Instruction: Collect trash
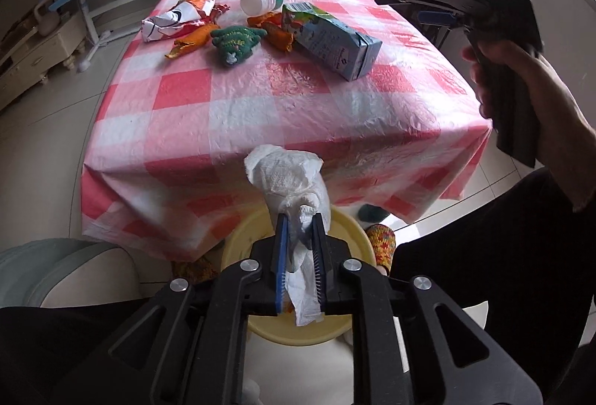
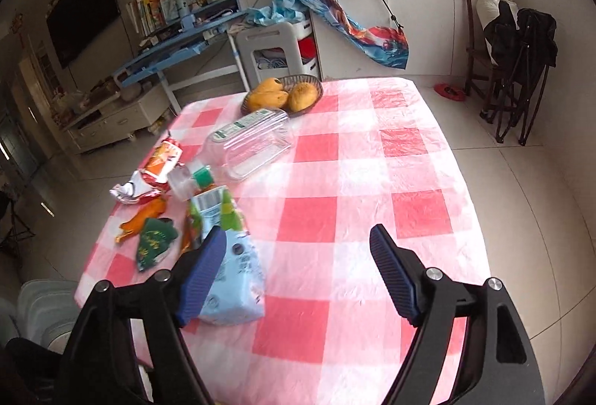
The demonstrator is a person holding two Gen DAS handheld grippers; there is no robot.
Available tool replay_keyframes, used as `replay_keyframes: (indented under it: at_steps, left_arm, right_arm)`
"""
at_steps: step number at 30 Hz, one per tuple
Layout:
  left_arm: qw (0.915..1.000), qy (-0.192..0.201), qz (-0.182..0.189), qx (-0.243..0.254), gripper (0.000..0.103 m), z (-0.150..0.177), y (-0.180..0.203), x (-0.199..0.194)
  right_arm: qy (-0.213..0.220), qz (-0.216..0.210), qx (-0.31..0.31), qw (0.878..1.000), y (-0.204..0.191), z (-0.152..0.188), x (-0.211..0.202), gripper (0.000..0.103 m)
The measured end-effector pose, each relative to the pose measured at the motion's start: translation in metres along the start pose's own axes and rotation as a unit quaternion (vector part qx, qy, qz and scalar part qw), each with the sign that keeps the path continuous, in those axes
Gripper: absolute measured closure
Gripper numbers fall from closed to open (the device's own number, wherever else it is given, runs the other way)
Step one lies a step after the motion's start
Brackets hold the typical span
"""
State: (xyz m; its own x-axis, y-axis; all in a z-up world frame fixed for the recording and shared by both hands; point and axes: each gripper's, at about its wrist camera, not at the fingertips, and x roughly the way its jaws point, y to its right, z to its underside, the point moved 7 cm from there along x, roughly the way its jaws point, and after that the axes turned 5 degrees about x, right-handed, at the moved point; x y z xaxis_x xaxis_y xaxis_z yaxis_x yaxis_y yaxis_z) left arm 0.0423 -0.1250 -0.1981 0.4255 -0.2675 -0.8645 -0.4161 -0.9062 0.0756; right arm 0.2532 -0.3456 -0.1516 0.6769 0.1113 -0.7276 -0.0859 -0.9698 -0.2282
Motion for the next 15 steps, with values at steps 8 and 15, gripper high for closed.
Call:
replay_keyframes:
  at_steps: [8, 15]
  left_arm:
    - [0.9996, 0.000, -0.025, 0.011, 0.041, -0.004, 0.002, 0.003]
    - [0.9970, 0.046, -0.062, -0.007, 0.021, -0.020, -0.009, -0.009]
  right_arm:
    - [-0.059, 0.032, 0.004, 0.998, 0.016, -0.003, 0.072, 0.024]
    - [-0.058, 0.051, -0.013, 0.997, 0.007, -0.016, 0.087, 0.006]
